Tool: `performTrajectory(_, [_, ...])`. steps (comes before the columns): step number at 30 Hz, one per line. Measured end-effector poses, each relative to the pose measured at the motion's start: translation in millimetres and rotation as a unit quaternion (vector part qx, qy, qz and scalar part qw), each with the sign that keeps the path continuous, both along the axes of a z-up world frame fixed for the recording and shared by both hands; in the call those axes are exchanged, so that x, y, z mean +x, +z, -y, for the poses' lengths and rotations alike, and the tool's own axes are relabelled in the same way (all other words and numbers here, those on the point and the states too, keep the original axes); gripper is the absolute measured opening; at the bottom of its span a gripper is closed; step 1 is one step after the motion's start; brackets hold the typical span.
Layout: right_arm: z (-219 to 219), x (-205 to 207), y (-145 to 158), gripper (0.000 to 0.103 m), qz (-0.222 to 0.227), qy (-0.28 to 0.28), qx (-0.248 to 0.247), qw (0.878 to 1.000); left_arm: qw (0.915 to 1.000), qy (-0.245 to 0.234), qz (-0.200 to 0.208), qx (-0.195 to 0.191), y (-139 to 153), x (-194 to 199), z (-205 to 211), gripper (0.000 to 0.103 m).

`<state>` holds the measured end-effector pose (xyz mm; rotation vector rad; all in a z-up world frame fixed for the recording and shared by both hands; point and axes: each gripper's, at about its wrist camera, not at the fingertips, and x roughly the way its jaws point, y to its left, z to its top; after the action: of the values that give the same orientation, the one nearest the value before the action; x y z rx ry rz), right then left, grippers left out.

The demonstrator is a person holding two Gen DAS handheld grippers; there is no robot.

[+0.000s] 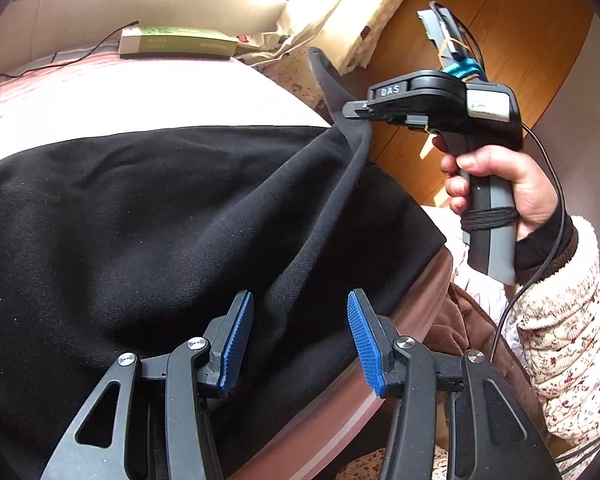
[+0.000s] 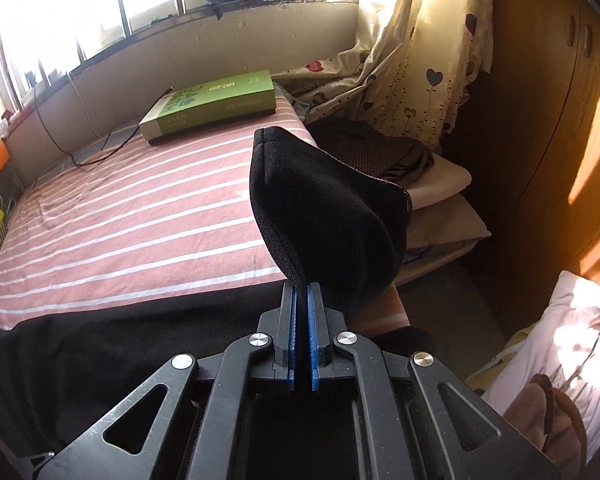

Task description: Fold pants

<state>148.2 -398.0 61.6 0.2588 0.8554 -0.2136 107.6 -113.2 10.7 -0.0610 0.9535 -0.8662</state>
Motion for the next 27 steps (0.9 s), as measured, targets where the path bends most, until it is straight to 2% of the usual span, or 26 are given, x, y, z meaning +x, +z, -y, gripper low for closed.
performTrajectory(6, [31.5,-40.1,-4.2,0.005,0.043,-0.031,0.091,0.994,0.9994,0.01,0.021,0.025,-0.2,-5.9,7.5,0.063])
performTrajectory(13, [52.2,-65.4,-24.5,0.005,0.069,-0.046,0.157,0.984,0.9953,0.018,0.062,0.072,0.3,-9.0,22.2,0.063])
performTrajectory(17, [66.1,-78.7,-43.8,0.005,0.092,-0.055,0.222,0.969,0.9921,0.028,0.082,0.091,0.9,-11.6,28.4,0.063])
performTrajectory(24, [94.7,-85.9,-71.4,0.005,0.122,-0.057,0.324,0.936,0.9898,0.036,0.086,0.108,1.5,-10.1,35.1,0.063])
performTrajectory(27, [107.3,-90.1,-80.4,0.012,0.137,-0.069,0.359,0.921,0.9879,0.036,0.092,0.12,1.7,-11.4,37.5,0.063])
